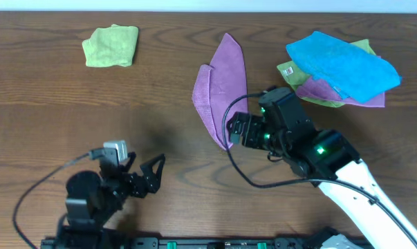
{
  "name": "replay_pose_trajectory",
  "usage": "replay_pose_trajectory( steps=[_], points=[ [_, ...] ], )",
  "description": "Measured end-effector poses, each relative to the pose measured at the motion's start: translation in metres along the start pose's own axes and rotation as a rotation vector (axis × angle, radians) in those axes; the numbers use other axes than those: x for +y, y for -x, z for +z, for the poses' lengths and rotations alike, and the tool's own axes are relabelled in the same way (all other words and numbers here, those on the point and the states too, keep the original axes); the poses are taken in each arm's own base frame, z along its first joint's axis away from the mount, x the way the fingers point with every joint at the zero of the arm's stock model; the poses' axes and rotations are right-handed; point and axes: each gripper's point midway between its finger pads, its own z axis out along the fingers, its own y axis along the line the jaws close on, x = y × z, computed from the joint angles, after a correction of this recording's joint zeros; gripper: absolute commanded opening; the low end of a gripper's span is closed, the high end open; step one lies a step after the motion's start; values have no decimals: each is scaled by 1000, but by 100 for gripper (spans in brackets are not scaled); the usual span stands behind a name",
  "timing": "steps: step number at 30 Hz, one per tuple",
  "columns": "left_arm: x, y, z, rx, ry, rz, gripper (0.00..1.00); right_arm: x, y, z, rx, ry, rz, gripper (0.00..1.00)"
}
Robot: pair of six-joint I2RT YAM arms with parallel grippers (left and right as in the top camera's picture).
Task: Fold the cloth
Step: 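Reach the left gripper to the purple cloth's upper corner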
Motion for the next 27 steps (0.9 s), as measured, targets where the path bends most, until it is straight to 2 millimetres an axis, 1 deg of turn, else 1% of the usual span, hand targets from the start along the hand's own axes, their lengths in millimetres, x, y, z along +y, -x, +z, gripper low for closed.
replay_pose_trajectory(
  steps=[2, 5, 7, 8, 10, 12, 13, 14, 16, 18, 21, 22, 23, 24, 25, 27],
  points=[
    [-2, 17, -3, 40, 50, 19, 95, -6, 5, 1, -31, -30, 62, 99],
    [-3, 48, 2, 88, 116, 55, 95, -11, 8, 7, -67, -39, 137, 99],
    [-4, 72, 8, 99, 148, 86, 95, -17, 5, 17, -75, -44, 190, 99],
    [-3, 85, 13, 116, 167, 102, 95, -23, 3, 26, -79, -43, 230, 99],
    [-2, 100, 24, 165, 189, 126, 95, -33, -3, 43, -82, -34, 280, 99],
    [0, 108, 34, 230, 205, 141, 95, -36, -6, 57, -84, 7, 306, 99],
    [3, 109, 41, 290, 221, 145, 95, -35, -7, 63, -87, 38, 310, 99],
    [5, 113, 48, 326, 227, 155, 95, -35, -10, 67, -81, 53, 312, 99],
    [6, 119, 61, 402, 236, 179, 95, -33, -11, 70, -76, 79, 312, 99],
    [4, 129, 77, 451, 251, 239, 95, -27, -12, 72, -72, 119, 310, 99],
    [-1, 138, 99, 518, 275, 347, 95, -11, -5, 73, -94, 222, 305, 99],
    [-5, 137, 106, 554, 276, 388, 95, -5, -2, 74, -113, 273, 299, 99],
    [-7, 139, 113, 565, 272, 423, 95, -4, -3, 76, -115, 288, 300, 99],
    [-8, 140, 119, 577, 270, 453, 95, -5, -4, 78, -119, 304, 300, 99],
    [-9, 141, 126, 585, 266, 489, 95, -9, -10, 82, -110, 303, 303, 99],
    [-5, 141, 140, 604, 275, 538, 95, -27, -23, 92, -82, 266, 320, 99]
  ],
)
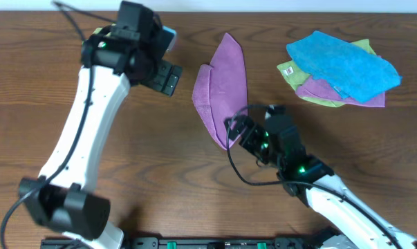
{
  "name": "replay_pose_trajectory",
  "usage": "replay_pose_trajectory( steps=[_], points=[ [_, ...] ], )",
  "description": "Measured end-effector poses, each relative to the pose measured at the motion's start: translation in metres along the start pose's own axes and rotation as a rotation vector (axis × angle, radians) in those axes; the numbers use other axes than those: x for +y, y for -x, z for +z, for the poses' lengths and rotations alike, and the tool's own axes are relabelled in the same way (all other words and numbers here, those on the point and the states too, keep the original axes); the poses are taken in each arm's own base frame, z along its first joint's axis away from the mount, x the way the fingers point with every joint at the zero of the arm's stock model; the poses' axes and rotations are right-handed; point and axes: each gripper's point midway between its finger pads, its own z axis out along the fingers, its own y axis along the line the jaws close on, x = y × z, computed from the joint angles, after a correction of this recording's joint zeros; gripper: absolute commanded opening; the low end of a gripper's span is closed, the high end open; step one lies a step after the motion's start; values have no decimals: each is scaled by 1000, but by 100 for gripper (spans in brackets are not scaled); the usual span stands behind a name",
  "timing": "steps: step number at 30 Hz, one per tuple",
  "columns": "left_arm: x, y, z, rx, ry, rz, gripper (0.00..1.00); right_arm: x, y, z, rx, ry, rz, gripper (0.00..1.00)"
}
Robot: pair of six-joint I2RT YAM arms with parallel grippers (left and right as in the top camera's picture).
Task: Fold the cloth
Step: 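Reach the left gripper to the purple cloth's upper corner, then grasp the purple cloth corner with the left gripper and pull it left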
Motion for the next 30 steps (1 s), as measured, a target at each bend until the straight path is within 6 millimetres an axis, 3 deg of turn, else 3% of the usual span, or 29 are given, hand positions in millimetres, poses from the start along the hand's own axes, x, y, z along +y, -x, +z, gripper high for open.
replay_pose_trajectory(
  steps=[2, 5, 8, 11, 19, 26, 30],
  points=[
    [5, 4, 16, 20, 25, 30, 95, -26, -6, 2, 15, -50, 26, 99],
    [12, 7, 49, 70, 49, 60, 95, -42, -11, 4, 25, -59, 46, 99],
    [15, 8, 83, 123, 79, 83, 95, -28, -5, 4, 7, 14, 34, 99],
    [5, 16, 110, 137, 91, 132, 95, -11, 1, 4, -12, 84, 16, 99],
    [-56, 57, 126, 70, 89, 290, 95, -9, 0, 3, -8, 93, -12, 99],
    [-66, 60, 167, 76, 148, 322, 95, -11, 3, 3, -17, 90, -41, 99],
    [-66, 68, 181, 46, 180, 321, 95, -13, 7, 3, -26, 84, -52, 99]
  ],
)
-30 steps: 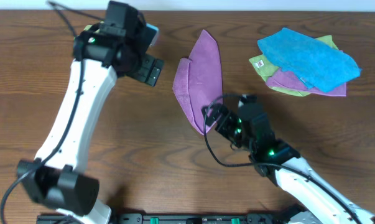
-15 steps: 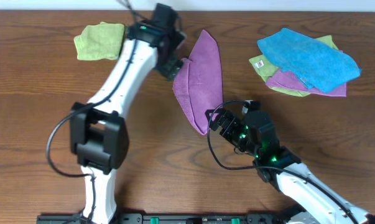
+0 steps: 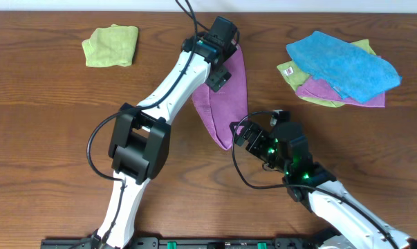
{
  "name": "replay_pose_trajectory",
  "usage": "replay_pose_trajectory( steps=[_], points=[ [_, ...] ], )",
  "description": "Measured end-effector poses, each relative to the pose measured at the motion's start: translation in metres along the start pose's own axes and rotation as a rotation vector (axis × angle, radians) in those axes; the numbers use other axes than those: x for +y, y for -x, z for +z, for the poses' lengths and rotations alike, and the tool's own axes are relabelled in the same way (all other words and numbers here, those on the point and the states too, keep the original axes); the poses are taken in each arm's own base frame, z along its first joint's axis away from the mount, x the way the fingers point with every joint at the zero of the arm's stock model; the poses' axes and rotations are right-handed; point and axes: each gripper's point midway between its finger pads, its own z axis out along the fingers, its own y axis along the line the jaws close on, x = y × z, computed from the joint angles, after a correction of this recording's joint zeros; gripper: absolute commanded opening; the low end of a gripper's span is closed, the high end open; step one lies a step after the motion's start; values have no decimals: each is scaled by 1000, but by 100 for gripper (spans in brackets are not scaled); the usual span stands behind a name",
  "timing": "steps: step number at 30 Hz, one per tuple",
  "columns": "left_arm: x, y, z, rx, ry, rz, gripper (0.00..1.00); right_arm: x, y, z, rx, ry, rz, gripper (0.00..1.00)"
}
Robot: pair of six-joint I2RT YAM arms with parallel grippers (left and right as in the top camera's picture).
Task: Fold the cloth
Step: 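Grasp the purple cloth corner with the left gripper and pull it left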
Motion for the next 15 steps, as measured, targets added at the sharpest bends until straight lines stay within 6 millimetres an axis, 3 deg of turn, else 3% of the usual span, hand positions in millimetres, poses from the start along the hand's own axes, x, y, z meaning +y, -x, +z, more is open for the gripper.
replay_pose_trajectory(
  steps=[3, 7, 11, 15],
  points=[
    [5, 10, 0, -38, 25, -15, 100, -1, 1, 0, -2, -1, -12, 99],
    [7, 16, 0, -63, 36, -44, 98, -4, 6, -1, -15, -7, -12, 99],
    [7, 15, 3, -58, 38, -66, 98, -6, 11, -2, -22, -8, -16, 99],
    [2, 8, 19, -27, 37, -80, 98, -7, 13, -3, -25, -9, -19, 99]
  ],
)
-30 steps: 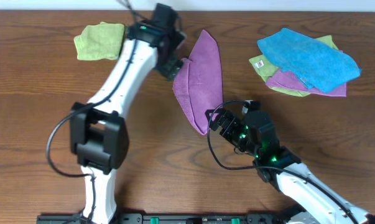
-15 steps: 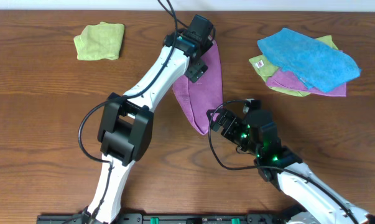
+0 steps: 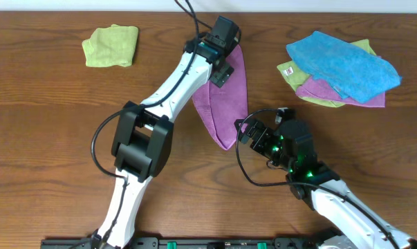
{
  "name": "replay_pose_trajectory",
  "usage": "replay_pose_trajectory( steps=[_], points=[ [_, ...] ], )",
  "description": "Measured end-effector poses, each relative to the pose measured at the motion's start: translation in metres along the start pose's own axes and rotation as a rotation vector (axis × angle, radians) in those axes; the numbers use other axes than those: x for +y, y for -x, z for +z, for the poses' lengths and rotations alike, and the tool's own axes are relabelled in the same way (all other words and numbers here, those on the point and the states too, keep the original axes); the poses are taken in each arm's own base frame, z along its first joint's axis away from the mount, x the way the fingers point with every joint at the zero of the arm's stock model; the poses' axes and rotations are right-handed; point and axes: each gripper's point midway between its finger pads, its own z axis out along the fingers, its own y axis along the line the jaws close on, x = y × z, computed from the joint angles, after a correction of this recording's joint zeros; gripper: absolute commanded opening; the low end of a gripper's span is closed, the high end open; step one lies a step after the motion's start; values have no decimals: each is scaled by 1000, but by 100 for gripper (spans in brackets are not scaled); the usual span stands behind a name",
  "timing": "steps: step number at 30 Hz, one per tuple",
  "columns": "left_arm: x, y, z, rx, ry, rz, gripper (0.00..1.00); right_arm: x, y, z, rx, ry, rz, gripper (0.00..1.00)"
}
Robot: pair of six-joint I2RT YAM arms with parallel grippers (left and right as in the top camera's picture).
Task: Fold the cloth
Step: 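Grasp the purple cloth corner with the left gripper and pull it left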
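Note:
A purple cloth [image 3: 229, 104] lies mid-table as a long narrow shape, partly folded, with a second layer showing along its left edge. My left gripper [image 3: 221, 72] is stretched far across the table and sits over the cloth's upper part; its fingers are dark against the cloth and their gap is unclear. My right gripper [image 3: 243, 131] is just right of the cloth's lower tip, jaws apart, with nothing between them.
A crumpled green cloth [image 3: 111, 45] lies at the back left. A pile with a blue cloth [image 3: 343, 63] over green and purple ones sits at the back right. The left arm [image 3: 170, 97] spans the table diagonally. The table's far edge is close behind the cloth.
My left gripper shifted slightly up and right over the cloth's upper part. My right gripper drew a little to the right, off the cloth's lower tip. The cloth's shape is unchanged.
First my left arm rested at the front left while my right gripper was at the cloth's lower tip. Then the left arm was raised toward the back left, covering the green cloth. Later it reached over the purple cloth's top, where it stays, and the right gripper backed away.

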Motion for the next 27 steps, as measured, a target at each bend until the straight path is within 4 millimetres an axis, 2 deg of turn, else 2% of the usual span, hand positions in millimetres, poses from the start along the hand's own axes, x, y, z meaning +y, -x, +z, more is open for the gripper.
replay_pose_trajectory(
  steps=[4, 6, 10, 12, 14, 15, 16, 17, 19, 21, 27],
  points=[
    [-6, -14, 22, 50, 3, -5, 100, 0, 0, 0, 1, 1, -9, 99],
    [-8, -18, 29, 66, 11, -10, 86, 0, 0, 0, 2, 2, -16, 99],
    [-4, -16, 32, 59, 33, -32, 71, 0, -1, 0, 6, 5, -24, 99],
    [-3, -16, 32, 57, 38, -38, 59, 1, -1, 0, 8, 6, -28, 99],
    [-3, -15, 32, 55, 41, -39, 55, 1, -1, 0, 8, 6, -33, 99],
    [-2, -15, 32, 53, 43, -41, 46, 1, -1, 0, 8, 6, -35, 99],
    [-2, -14, 32, 51, 44, -47, 30, 1, -1, 0, 8, 6, -37, 99],
    [-2, -14, 32, 52, 44, -50, 22, 1, -1, 0, 8, 6, -40, 99],
    [-2, -15, 32, 53, 44, -47, 21, 1, -1, 0, 8, 6, -47, 99],
    [-2, -15, 32, 54, 46, -59, 6, 0, -1, 0, 9, 5, -51, 99],
    [-3, -29, 30, 109, 45, -48, 6, -1, -2, 0, 12, 0, -56, 99]
  ],
)
